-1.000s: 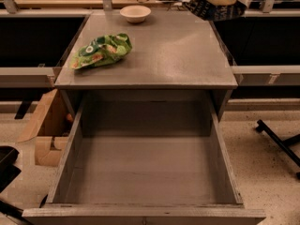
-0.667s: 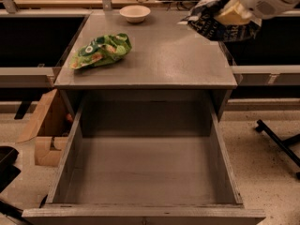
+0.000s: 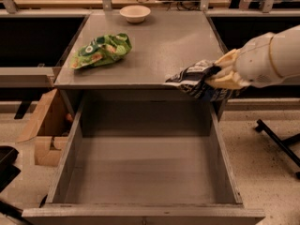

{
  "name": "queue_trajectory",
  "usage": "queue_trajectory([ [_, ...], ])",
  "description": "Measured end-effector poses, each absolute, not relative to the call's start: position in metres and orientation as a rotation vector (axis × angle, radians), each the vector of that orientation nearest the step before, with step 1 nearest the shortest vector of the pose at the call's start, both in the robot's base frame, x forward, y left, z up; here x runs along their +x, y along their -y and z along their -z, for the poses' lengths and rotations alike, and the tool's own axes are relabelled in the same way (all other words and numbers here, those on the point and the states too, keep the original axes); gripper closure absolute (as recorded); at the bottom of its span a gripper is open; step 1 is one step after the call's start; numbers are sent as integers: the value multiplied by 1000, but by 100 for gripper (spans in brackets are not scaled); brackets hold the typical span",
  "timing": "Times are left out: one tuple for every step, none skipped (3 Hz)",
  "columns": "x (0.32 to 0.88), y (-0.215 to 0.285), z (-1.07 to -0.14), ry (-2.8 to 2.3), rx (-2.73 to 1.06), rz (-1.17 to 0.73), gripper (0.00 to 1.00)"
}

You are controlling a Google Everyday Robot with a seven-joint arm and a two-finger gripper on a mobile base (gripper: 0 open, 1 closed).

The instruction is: Place blue chip bag into top drawer

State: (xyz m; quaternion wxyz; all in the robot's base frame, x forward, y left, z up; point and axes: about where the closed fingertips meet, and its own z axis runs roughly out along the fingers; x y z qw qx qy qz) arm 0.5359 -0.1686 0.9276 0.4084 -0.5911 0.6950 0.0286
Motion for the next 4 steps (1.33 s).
queue_trajectory([
  [540,141,-866,-1682,-1547,-274,100],
  [546,113,-808,-1689,-1613,-390,100],
  [546,113,-808,-1689,-1613,-390,100],
  [540,72,-760,-1723,-1693,-442,100],
])
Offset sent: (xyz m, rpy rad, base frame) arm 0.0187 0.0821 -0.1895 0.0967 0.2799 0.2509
